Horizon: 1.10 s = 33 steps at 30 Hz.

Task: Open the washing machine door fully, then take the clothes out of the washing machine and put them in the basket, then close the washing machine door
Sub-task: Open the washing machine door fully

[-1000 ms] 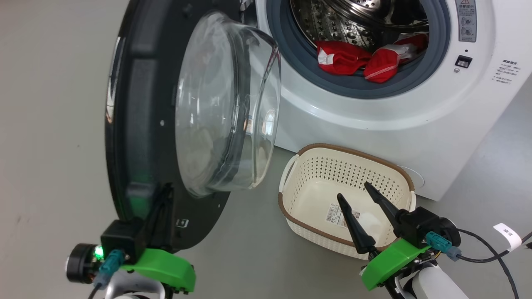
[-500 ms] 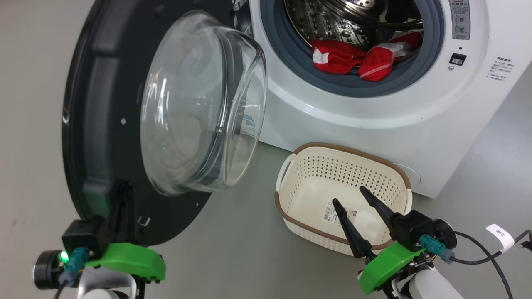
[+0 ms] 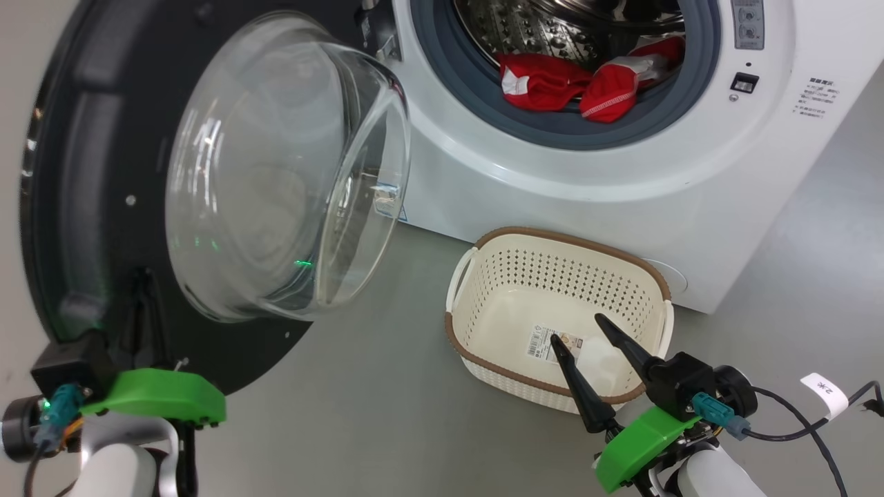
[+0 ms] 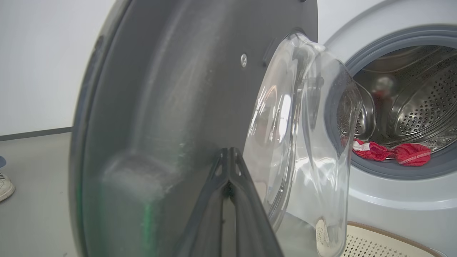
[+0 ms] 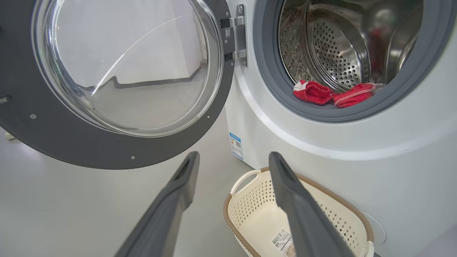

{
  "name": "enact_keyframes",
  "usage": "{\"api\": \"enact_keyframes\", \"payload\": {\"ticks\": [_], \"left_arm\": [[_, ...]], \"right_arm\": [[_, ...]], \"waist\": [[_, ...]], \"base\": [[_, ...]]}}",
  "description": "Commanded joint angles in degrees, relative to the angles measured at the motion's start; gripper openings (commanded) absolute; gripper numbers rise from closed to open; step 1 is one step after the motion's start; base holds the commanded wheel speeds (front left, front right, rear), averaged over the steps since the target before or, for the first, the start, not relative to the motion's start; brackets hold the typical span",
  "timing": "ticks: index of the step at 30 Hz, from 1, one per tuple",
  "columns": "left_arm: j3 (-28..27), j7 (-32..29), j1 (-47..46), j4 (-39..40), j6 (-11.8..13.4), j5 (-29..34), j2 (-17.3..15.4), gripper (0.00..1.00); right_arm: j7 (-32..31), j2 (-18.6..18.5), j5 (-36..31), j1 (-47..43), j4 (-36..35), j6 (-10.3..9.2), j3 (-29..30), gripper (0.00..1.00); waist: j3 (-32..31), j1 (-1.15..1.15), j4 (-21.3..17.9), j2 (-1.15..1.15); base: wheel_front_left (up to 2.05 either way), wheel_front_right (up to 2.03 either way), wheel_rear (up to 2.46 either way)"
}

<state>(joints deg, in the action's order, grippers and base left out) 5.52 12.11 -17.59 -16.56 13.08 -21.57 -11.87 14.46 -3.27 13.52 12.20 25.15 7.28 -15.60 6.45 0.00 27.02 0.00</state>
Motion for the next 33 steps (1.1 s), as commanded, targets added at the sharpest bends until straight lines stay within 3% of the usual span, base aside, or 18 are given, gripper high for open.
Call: {"api": "enact_keyframes", "payload": {"ticks": [1,14,33], "left_arm": [[-3.51,0.72,-2.89,0.38,0.41,-0.42,-3.08,0.0],[-8.79,2.57,-5.5,-4.39,0.44,-2.15,-5.28,0.0],[-18.49,2.88,-7.84,-5.5,-0.47,0.9,-3.43,0.0]], "right_arm": [[0.54,0.39,-0.72,1.86,-1.13,0.21,-1.43,1.0],[0.45,-0.24,-1.14,3.1,-0.33,0.21,-2.25,1.0],[-0.97,-1.26,-1.17,3.73,-1.7,0.21,-3.13,1.0]], "waist": [[0.31,0.0,-0.34,0.0],[2.2,0.0,-2.1,0.0],[4.25,0.0,-3.78,0.0]], "base": [[0.0,0.0,0.0],[0.0,0.0,0.0],[0.0,0.0,0.0]]}}
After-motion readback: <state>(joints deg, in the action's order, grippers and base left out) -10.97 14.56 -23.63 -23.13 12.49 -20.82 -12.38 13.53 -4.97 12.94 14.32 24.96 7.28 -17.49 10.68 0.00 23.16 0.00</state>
